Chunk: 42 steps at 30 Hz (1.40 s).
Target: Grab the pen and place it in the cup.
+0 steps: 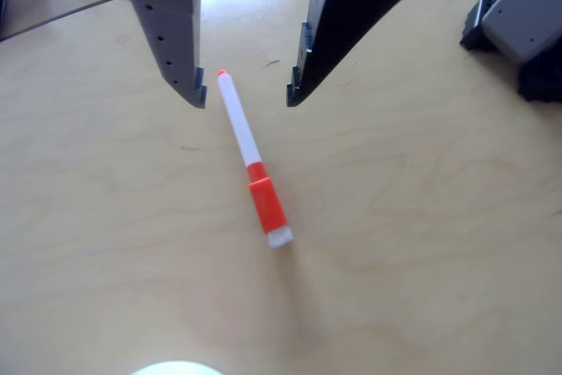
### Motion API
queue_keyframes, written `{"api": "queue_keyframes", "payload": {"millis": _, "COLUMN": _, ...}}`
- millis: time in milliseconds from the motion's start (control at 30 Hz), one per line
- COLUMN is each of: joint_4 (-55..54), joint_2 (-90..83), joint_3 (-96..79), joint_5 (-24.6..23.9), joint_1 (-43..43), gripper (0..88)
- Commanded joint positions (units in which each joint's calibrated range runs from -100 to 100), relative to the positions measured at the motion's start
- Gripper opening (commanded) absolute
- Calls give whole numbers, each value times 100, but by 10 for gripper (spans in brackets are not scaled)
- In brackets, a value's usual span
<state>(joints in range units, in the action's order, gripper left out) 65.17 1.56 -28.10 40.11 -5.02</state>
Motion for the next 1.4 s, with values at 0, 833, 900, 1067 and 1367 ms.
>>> {"api": "queue_keyframes", "payload": {"millis": 0, "joint_4": 77, "joint_2": 10, "joint_3": 207, "joint_5": 62, "joint_1": -45, "gripper": 237}}
{"api": "queue_keyframes", "payload": {"millis": 833, "joint_4": 85, "joint_2": 1612, "joint_3": 1221, "joint_5": 529, "joint_1": -178, "gripper": 236}}
{"api": "queue_keyframes", "payload": {"millis": 900, "joint_4": 94, "joint_2": 1637, "joint_3": 1221, "joint_5": 540, "joint_1": -187, "gripper": 236}}
{"api": "queue_keyframes", "payload": {"millis": 1067, "joint_4": 102, "joint_2": 1645, "joint_3": 1185, "joint_5": 545, "joint_1": -187, "gripper": 231}}
{"api": "queue_keyframes", "payload": {"millis": 1367, "joint_4": 292, "joint_2": 1720, "joint_3": 1122, "joint_5": 608, "joint_1": -295, "gripper": 12}}
